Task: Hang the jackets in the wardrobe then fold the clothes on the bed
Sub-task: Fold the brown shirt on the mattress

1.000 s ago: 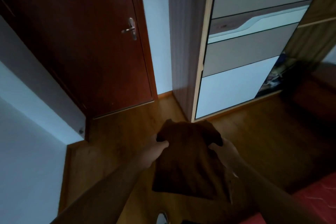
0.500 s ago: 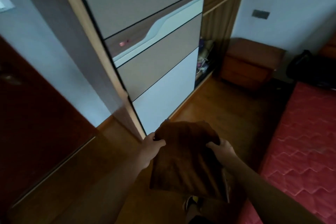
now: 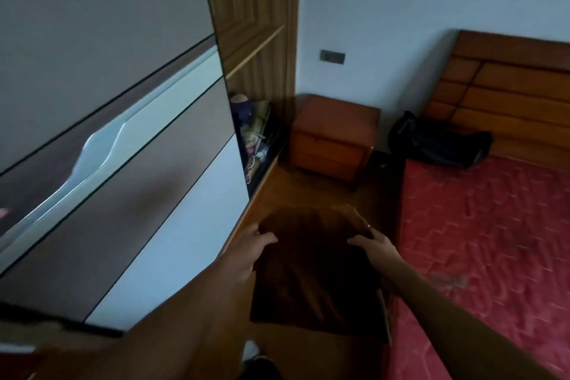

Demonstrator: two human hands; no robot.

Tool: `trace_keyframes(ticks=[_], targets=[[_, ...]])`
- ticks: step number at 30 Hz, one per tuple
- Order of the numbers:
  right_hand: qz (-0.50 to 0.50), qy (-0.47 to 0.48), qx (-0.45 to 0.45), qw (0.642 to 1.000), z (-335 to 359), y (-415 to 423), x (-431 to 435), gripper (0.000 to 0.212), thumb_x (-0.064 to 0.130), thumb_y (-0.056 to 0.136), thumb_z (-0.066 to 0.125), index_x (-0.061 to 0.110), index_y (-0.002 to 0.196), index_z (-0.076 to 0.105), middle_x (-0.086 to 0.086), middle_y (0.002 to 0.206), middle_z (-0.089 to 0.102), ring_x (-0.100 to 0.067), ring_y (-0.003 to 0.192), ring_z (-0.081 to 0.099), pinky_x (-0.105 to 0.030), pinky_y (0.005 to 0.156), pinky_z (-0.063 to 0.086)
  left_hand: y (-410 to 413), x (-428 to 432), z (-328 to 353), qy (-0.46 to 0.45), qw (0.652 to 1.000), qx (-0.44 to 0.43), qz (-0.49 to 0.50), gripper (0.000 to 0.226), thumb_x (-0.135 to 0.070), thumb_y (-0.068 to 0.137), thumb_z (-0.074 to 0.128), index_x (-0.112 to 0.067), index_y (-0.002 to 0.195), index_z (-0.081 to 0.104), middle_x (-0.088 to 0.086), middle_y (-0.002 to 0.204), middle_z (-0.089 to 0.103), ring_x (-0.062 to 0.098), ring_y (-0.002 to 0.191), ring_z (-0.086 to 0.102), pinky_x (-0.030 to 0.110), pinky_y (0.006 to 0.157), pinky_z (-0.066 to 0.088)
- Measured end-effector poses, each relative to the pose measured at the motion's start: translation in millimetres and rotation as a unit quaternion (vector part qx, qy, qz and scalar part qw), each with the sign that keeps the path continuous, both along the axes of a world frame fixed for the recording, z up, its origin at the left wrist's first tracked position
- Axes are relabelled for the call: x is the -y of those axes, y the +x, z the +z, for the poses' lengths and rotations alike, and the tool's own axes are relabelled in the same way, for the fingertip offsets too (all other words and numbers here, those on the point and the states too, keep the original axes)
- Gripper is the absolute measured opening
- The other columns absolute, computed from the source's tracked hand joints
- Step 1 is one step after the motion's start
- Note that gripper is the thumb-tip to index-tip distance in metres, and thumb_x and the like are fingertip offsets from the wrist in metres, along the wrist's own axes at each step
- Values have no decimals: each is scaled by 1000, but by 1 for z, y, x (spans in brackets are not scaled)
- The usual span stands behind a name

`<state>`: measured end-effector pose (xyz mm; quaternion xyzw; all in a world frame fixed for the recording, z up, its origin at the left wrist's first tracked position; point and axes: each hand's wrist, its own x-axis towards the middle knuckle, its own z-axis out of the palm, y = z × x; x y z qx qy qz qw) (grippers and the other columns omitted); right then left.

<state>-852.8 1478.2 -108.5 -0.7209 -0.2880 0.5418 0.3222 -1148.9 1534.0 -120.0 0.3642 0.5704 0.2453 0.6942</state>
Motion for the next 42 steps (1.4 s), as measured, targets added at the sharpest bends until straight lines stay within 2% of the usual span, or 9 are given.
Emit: trace_keyframes(ticks=[4, 8, 11, 17, 20, 27, 31, 35, 42], targets=[[-41, 16, -35, 998, 2, 41, -70, 32, 26, 85, 76, 29, 114, 64, -13, 108, 72, -33, 90, 75, -52, 84, 61, 46, -95, 2, -3, 999, 4, -49, 50, -25, 77, 75, -25, 126, 63, 1, 109, 76, 23, 100, 73, 36, 82, 59], [-51, 34, -42, 997, 2, 76, -162, 45, 24, 83, 78, 28, 124, 60, -11, 110, 72, -28, 86, 76, -42, 73, 63, 80, -204, 0, -17, 996, 22, -89, 53, -20, 84, 74, -26, 134, 57, 7, 124, 69, 30, 113, 67, 48, 100, 53], [-44, 44, -24, 998, 8, 99, -228, 54, 28, 79, 79, 36, 128, 57, -5, 111, 72, -20, 84, 76, -34, 69, 62, 102, -284, 12, -30, 993, 39, -110, 41, -12, 89, 70, -33, 122, 57, 6, 120, 70, 27, 106, 70, 42, 86, 59], [-32, 63, -77, 995, 24, 139, -356, 75, 31, 58, 87, 46, 126, 57, -2, 107, 77, -27, 95, 75, -49, 86, 61, 134, -413, 45, -11, 990, 37, -134, 72, -3, 92, 65, -39, 148, 36, 8, 134, 60, 32, 118, 62, 49, 102, 50], [-15, 73, -112, 991, 27, 149, -421, 80, 22, 62, 86, 50, 129, 54, -7, 110, 76, -32, 97, 74, -45, 80, 61, 140, -467, 53, 2, 991, 37, -126, 81, 1, 94, 61, -43, 153, 26, 6, 135, 59, 34, 121, 59, 51, 106, 47], [66, 122, -112, 984, 14, 166, -602, 64, -3, 83, 73, 30, 135, 54, -10, 102, 76, -31, 85, 75, -38, 67, 60, 148, -575, 74, 18, 998, 61, -22, 80, 10, 95, 54, -44, 150, 30, 8, 138, 58, 37, 123, 59, 57, 107, 45], [151, 126, -148, 969, 29, 171, -707, 67, 8, 80, 76, 42, 133, 54, -3, 114, 74, -30, 101, 73, -44, 82, 61, 155, -630, 97, 41, 997, 63, 34, 74, 6, 98, 53, -44, 148, 32, 4, 145, 51, 32, 128, 54, 56, 105, 46], [231, 122, -172, 950, 58, 162, -802, 58, 7, 86, 71, 40, 131, 54, 0, 114, 75, -26, 100, 74, -35, 74, 62, 149, -681, 115, 50, 992, 58, 104, 71, -1, 97, 58, -48, 144, 33, 4, 143, 51, 32, 124, 56, 50, 85, 57], [358, 120, -171, 910, 89, 107, -924, 59, 10, 86, 70, 37, 135, 53, 4, 114, 74, -21, 99, 74, -31, 74, 61, 117, -735, 117, 58, 975, 25, 213, 82, -13, 89, 69, -68, 135, 31, -14, 135, 52, 23, 121, 56, 51, 81, 58]])
